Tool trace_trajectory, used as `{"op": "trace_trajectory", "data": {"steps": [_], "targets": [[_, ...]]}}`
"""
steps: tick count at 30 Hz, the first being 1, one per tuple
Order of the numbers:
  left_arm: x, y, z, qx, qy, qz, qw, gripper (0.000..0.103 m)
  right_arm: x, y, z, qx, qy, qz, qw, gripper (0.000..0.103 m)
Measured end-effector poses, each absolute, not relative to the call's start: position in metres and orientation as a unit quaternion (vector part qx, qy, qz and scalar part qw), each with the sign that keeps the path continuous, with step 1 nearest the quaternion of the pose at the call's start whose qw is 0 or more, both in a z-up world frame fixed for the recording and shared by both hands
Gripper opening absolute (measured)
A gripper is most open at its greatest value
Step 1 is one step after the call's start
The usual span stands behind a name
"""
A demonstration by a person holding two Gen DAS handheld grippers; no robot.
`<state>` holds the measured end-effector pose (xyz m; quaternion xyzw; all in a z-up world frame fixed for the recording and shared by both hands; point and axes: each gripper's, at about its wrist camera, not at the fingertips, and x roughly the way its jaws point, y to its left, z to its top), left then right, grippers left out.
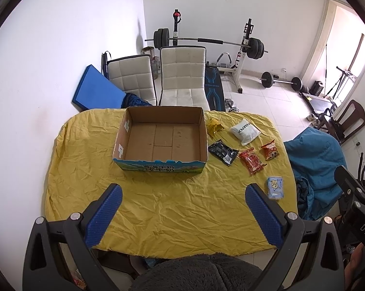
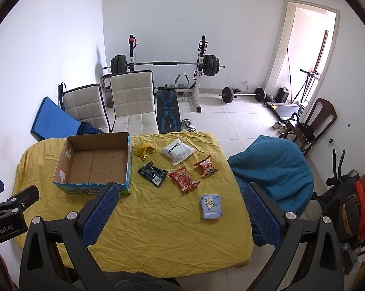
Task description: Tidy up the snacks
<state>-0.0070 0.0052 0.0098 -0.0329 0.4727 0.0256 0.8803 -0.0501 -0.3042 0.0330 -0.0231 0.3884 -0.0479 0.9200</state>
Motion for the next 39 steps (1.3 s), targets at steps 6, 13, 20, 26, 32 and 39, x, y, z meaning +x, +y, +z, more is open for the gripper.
{"op": "trace_trajectory", "data": {"steps": [6,13,20,26,32,39], "targets": [[-0.004,0.003,0.010,-0.027,0.473,0.023,0.881,0.103,-0.052,-0.307,0.027,-0.022,0.388,-0.049,0.920,0.103],[-0.001,0.002,0.009,-0.026,0.475,0.023,0.880,0.103,-0.050,-0.307,0.023,-0.016,0.389,-0.049,0.920,0.103],[0.005,0.002,0.004,-0.024,0.476,0.018,0.879,0.103,-0.045,-0.304,0.021,-0.014,0.392,-0.051,0.918,0.103],[0.010,0.002,0.000,-0.026,0.480,0.011,0.877,0.103,-0.042,-0.302,0.021,-0.010,0.393,-0.055,0.918,0.103],[0.031,0.009,-0.013,-0.018,0.488,-0.020,0.872,0.103,-0.025,-0.312,0.011,0.015,0.412,-0.067,0.908,0.103],[0.084,-0.012,-0.078,0.024,0.530,-0.073,0.845,0.103,0.020,-0.372,-0.046,0.082,0.493,-0.121,0.858,0.103]]}}
